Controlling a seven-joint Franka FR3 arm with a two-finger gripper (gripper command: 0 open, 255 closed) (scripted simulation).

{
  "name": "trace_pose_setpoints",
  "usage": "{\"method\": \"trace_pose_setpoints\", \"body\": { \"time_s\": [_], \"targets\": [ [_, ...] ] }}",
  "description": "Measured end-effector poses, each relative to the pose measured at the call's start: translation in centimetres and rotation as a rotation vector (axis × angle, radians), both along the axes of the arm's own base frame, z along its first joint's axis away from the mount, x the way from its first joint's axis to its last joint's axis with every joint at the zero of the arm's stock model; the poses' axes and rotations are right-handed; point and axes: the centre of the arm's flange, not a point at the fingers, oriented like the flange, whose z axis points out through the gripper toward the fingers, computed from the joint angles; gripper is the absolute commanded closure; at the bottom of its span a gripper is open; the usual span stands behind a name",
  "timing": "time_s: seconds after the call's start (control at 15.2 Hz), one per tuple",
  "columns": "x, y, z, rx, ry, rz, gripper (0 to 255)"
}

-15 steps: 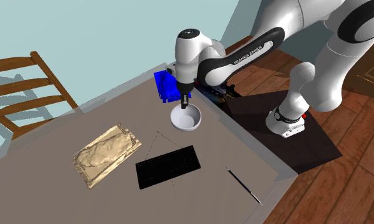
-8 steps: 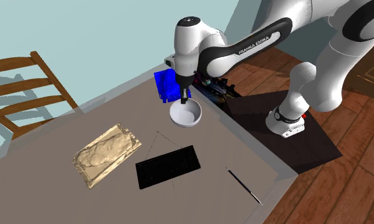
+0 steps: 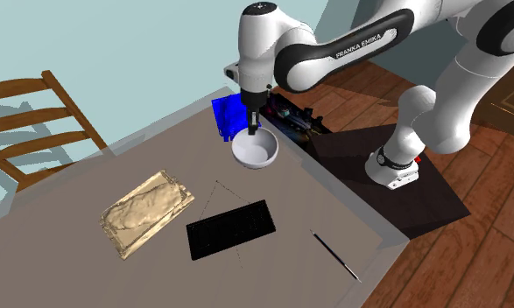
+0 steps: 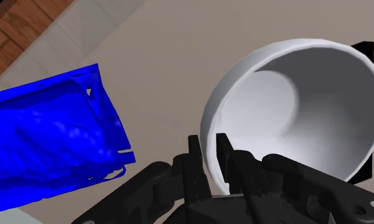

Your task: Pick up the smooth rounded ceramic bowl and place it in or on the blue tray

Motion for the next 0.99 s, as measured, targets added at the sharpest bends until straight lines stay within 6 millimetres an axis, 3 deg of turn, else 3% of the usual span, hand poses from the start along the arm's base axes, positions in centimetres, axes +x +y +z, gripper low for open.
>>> {"method": "trace_pose_setpoints", "body": {
  "time_s": [0.2, 0.99],
  "targets": [
    [-0.2, -1.4, 1.0, 0.000, 0.000, 0.000, 255],
    [1.6, -16.6, 2.7, 0.000, 0.000, -0.002, 255]
  ]
}}
